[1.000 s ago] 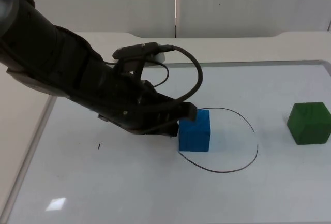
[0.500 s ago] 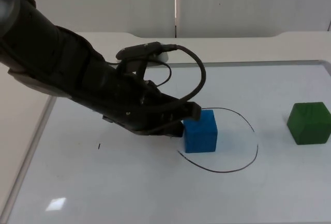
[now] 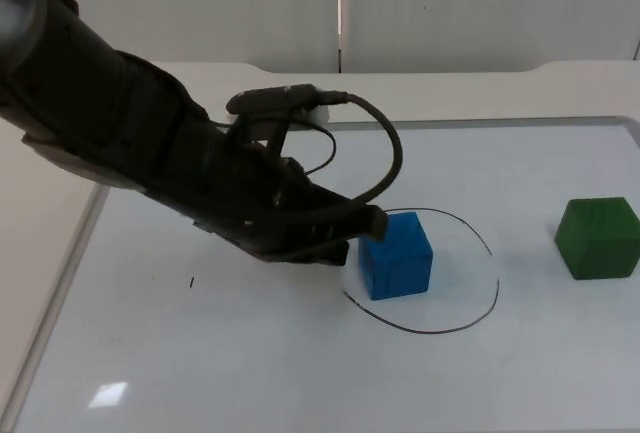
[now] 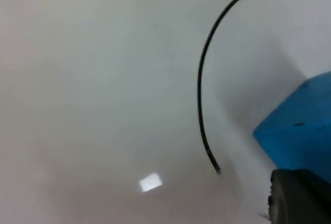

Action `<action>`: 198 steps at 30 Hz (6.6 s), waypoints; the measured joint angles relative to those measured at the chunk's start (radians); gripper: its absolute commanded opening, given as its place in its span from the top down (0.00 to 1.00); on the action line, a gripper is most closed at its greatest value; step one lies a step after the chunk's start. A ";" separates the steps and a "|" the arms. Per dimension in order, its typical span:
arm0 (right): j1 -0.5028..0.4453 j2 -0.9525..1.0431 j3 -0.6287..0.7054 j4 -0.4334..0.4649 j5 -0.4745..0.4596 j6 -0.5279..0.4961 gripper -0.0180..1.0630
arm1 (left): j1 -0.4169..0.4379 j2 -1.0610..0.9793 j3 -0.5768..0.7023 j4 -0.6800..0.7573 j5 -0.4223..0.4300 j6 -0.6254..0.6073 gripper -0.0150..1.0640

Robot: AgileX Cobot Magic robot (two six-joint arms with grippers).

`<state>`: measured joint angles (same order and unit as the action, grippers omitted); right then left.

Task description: Push the two cubes into the marked area.

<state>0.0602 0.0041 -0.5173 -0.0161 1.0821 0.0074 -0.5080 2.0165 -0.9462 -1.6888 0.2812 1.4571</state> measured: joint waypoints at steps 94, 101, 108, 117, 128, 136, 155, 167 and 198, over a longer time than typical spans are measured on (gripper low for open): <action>0.000 0.000 0.000 -0.002 0.000 -0.007 0.01 | 0.376 -2.012 0.444 1.652 0.807 -1.382 0.99; 0.000 0.000 0.000 -0.002 0.000 -0.007 0.01 | 0.376 -2.012 0.446 1.671 0.805 -1.414 0.99; 0.000 0.000 -0.020 0.007 -0.040 -0.007 0.01 | 0.376 -2.012 0.446 1.689 0.805 -1.427 0.99; -0.001 0.277 -0.081 0.024 -0.180 -0.007 0.07 | 0.376 -2.012 0.446 1.689 0.805 -1.432 0.99; -0.001 0.787 -0.159 0.033 -0.338 0.000 0.53 | 0.376 -2.012 0.446 1.689 0.805 -1.432 0.99; -0.001 1.107 -0.259 0.049 -0.360 0.002 0.84 | 0.376 -2.012 0.446 1.689 0.805 -1.435 0.99; -0.001 1.553 -0.348 0.049 -0.642 0.004 0.98 | 0.376 -2.012 0.446 1.689 0.805 -1.435 0.99; -0.001 1.739 -0.372 0.090 -0.694 0.005 0.98 | 0.376 -2.012 0.446 1.689 0.805 -1.435 0.99; 0.097 1.896 -0.472 0.128 -0.729 0.016 0.98 | 0.376 -2.012 0.446 1.689 0.805 -1.435 0.99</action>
<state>0.1570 1.9003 -0.9889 0.1119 0.3532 0.0231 -0.1316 0.0040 -0.5002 0.0000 1.0865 0.0220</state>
